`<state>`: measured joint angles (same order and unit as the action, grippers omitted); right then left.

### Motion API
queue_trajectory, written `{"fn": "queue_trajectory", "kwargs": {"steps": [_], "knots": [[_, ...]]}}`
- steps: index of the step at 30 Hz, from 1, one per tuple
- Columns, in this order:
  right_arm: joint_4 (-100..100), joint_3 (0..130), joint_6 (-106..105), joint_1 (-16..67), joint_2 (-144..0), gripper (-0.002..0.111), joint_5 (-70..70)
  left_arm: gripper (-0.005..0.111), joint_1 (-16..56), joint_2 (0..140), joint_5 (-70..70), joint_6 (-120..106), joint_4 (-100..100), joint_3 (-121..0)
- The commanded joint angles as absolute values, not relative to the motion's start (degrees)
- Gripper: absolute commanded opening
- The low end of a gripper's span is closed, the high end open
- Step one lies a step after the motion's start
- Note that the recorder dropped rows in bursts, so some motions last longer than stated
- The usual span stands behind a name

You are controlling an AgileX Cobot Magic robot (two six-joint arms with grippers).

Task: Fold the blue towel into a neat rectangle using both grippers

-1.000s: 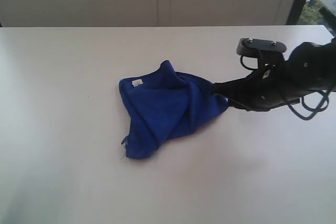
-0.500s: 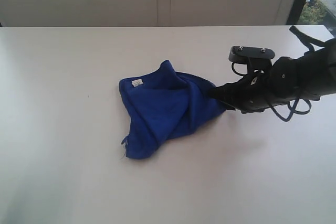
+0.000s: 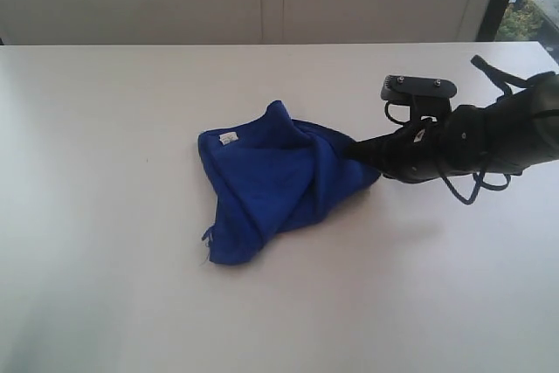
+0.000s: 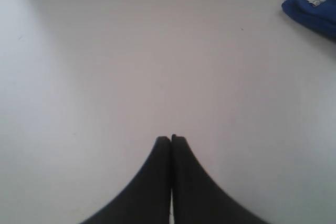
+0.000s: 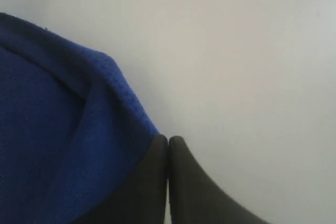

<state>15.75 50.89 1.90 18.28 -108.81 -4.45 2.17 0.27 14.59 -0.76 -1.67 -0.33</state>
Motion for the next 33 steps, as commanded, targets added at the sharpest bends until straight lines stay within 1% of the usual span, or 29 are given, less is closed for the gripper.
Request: {"fn": "queue_trajectory", "kwargs": {"steps": [1, 7, 11, 33], "knots": [[15.4, 51.4, 1.1, 18.2, -105.5, 0.000, -3.7, 0.000, 2.0, 0.0, 14.6, -0.4, -1.7, 0.0], [14.4, 51.4, -0.6, 18.2, -96.0, 0.000, 5.7, 0.000, 2.0, 0.0, 14.6, -0.4, -1.7, 0.0], [14.4, 51.4, -1.8, 18.2, -95.7, 0.000, 9.1, 0.000, 2.0, 0.0, 14.6, -0.4, -1.7, 0.0], [14.8, 51.4, -4.3, 18.2, -95.7, 0.000, 8.9, 0.000, 2.0, 0.0, 14.6, -0.4, -1.7, 0.0]]}}
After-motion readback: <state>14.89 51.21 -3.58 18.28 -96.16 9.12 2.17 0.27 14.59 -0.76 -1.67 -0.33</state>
